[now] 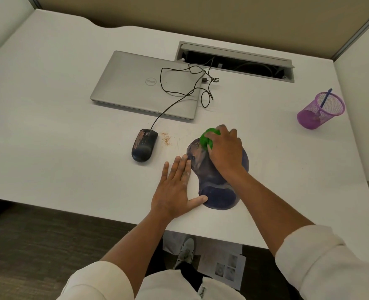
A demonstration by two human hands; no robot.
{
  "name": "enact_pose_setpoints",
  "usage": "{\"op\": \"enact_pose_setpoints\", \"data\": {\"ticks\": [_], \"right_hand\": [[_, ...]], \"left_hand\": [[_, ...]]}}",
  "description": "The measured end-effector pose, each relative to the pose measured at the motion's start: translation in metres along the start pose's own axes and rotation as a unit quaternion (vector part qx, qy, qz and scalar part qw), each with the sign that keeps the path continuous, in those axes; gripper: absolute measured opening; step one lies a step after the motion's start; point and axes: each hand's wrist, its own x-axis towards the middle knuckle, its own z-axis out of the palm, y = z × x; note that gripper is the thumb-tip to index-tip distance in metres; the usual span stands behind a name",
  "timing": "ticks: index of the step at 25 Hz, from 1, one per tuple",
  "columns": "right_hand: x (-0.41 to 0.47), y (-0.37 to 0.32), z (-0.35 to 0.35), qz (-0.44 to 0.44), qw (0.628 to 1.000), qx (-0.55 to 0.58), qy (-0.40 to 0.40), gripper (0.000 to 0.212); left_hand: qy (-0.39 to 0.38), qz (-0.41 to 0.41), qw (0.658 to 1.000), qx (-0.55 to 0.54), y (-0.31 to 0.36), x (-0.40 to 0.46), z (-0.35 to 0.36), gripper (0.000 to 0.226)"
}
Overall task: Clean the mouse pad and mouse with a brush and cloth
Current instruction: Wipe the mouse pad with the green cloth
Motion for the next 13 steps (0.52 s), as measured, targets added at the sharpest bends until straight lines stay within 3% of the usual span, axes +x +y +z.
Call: {"op": "enact_pose_setpoints", "data": {"ticks": [5, 9, 11, 13], "right_hand": [[-0.023, -0.006, -0.005, -0.072, 0.997, 0.019, -0.018, 0.029], [-0.061, 0.012, -0.011, -0.153, 0.983, 0.028, -0.095, 0.029], [-0.058, 0.022, -0.018, -0.145, 0.981, 0.059, -0.111, 0.029], [-0.034, 0.02, -0.021, -0.104, 0.988, 0.09, -0.073, 0.033]], "left_hand": [[0.003, 0.0, 1.0, -0.005, 0.0, 0.0, 0.0, 0.112], [0.017, 0.006, 1.0, -0.008, 0.0, 0.0, 0.0, 0.113], [0.021, 0.007, 1.0, -0.008, 0.0, -0.001, 0.0, 0.113], [0.016, 0.006, 1.0, -0.008, 0.0, 0.0, -0.001, 0.113]]}}
